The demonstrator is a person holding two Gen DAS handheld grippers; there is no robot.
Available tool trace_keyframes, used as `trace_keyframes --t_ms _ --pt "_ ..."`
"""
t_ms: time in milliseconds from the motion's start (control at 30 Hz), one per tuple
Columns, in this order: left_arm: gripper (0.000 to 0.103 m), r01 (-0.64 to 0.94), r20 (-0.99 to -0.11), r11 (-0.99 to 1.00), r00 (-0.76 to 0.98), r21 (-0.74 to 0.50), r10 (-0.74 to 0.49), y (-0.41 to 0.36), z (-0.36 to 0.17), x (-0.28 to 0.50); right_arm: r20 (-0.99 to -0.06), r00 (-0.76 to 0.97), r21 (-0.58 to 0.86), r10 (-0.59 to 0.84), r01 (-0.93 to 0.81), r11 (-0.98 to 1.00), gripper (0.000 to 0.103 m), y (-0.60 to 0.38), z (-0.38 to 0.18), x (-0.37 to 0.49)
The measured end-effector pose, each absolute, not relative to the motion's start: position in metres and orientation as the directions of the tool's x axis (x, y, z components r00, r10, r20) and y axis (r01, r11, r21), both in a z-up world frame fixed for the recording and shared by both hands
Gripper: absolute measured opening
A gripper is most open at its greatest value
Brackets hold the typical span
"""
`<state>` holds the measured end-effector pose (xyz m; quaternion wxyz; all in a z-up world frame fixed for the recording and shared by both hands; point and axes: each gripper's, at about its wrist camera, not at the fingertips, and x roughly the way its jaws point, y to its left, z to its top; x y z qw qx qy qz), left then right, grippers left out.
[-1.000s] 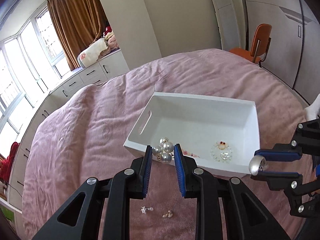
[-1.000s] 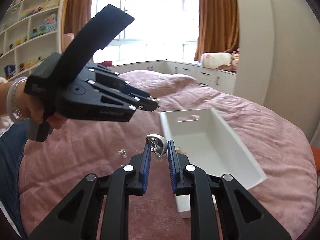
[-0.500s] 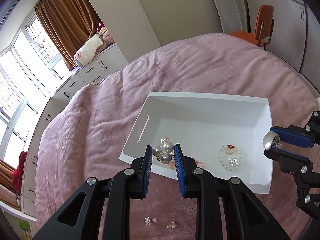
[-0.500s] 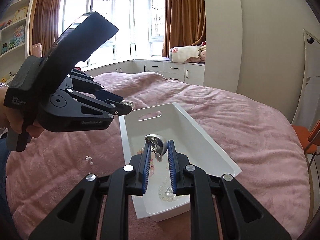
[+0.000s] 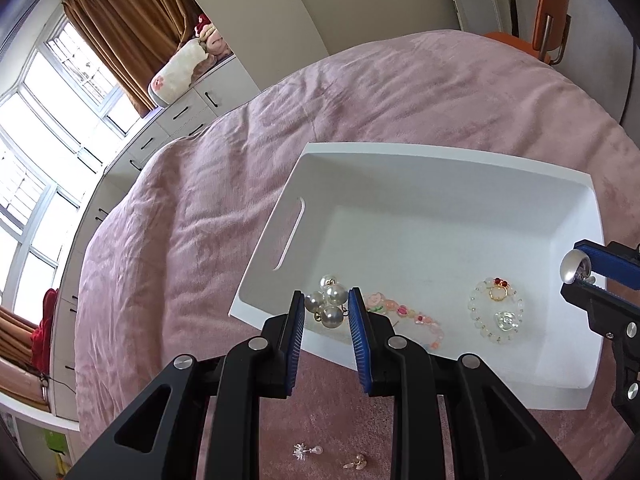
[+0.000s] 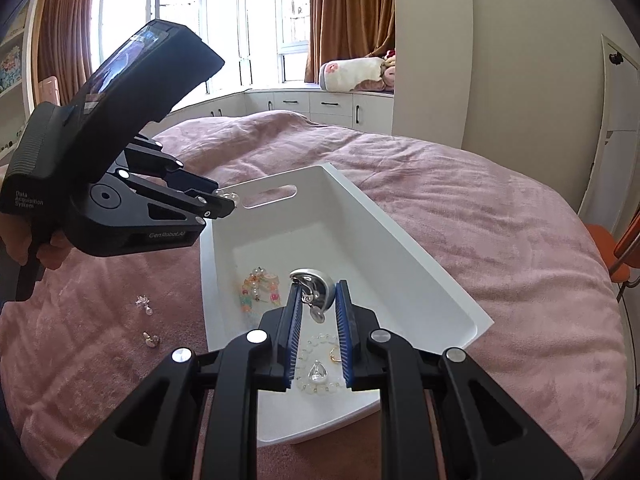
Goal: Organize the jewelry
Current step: 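Open both tools to drop the pearl earring and pendant into the tray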
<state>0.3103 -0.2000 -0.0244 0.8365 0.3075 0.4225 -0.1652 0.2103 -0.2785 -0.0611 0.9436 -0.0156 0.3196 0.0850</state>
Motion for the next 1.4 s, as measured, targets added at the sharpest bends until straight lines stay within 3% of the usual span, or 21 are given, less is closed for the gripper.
trace_keyframes --t_ms 733,933,1333,1400 --pt "0.028 0.535 -0.825 0.751 0.565 0.387 0.023 -0.219 -0.076 0.323 -0.665 0.743 -0.037 0.078 -0.136 0.990 0.020 -0.269 -0.084 0.230" --pt "0.043 0.542 -0.812 0.745 0.583 0.389 -0.001 -0.211 -0.074 0.317 -0.643 0.765 -0.067 0.039 -0.107 0.992 0.052 -0.270 -0.080 0.226" --pt "0.052 0.468 -0.772 0.819 0.634 0.333 -0.048 -0.168 -0.034 0.311 -0.610 0.790 -0.074 0.061 -0.133 0.988 0.056 -0.260 -0.067 0.216" --pt "0.058 0.450 -0.764 0.829 0.644 0.332 -0.044 -0.156 -0.026 0.311 -0.594 0.802 -0.083 0.058 -0.133 0.988 0.056 -0.257 -0.063 0.213"
